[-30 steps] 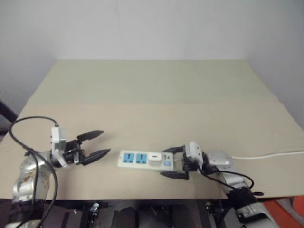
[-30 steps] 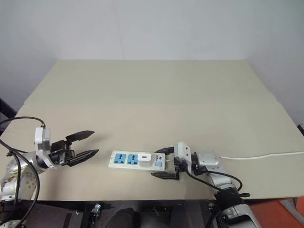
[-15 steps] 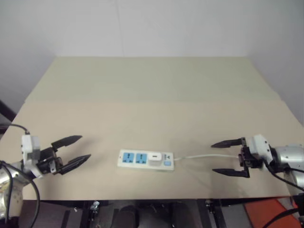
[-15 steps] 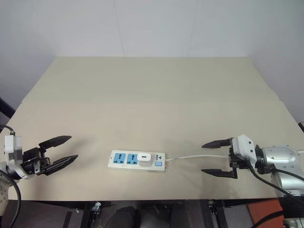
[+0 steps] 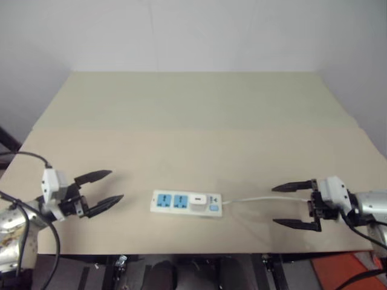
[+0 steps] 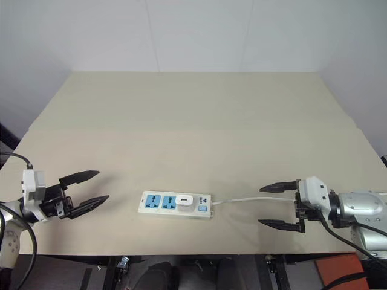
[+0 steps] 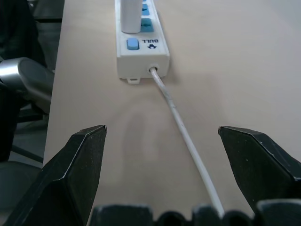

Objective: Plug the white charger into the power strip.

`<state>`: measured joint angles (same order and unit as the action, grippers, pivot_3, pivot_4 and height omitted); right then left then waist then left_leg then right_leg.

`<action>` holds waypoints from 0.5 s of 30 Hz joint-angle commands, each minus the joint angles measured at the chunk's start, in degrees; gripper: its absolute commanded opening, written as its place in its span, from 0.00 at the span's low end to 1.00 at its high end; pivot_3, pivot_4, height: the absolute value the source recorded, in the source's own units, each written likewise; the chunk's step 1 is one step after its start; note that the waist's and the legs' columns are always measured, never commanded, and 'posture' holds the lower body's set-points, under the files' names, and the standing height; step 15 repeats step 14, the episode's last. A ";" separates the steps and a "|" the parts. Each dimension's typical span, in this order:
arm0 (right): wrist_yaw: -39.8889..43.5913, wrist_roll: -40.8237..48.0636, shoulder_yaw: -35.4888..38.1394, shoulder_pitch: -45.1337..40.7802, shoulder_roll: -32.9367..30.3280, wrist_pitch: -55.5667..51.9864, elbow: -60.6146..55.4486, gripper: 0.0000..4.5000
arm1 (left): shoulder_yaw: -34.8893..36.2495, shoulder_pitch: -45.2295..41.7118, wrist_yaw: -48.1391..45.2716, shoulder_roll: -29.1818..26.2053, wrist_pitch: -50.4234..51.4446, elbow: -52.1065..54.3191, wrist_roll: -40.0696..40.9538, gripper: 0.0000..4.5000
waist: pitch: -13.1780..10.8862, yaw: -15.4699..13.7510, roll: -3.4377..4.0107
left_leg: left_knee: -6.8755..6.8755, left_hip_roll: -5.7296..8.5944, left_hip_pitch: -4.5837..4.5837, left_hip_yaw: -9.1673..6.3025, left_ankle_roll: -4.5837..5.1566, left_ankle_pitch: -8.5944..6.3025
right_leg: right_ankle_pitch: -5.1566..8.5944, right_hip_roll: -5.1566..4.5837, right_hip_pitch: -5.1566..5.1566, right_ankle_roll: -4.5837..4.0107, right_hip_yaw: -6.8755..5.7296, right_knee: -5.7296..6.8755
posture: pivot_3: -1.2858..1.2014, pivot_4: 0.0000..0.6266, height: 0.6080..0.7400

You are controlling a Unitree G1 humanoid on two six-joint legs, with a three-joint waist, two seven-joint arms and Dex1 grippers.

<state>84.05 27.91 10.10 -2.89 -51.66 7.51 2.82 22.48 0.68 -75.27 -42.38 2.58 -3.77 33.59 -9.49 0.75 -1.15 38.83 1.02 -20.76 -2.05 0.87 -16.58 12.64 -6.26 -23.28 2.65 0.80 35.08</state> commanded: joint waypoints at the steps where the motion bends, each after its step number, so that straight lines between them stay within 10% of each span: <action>1: -0.64 0.23 1.31 0.23 -0.13 0.18 -1.54 0.99 | 0.70 -1.70 -1.28 -2.46 0.15 -1.51 0.17 1.00 | 0.00 -0.01 0.00 | 0.00 0.00 0.02 0.00 0.00 0.00 | 0.00 0.01 0.01 0.00 0.00 0.01 | 0.52 0.24 1.00; 15: -2.13 -0.12 0.82 1.41 1.38 0.33 -1.56 0.99 | 1.97 1.44 0.84 -2.57 2.17 3.66 1.13 1.00 | -0.01 0.12 0.00 | 0.01 0.00 0.03 0.03 0.00 0.00 | 0.00 0.00 0.01 0.01 0.02 0.03 | 0.52 0.24 1.00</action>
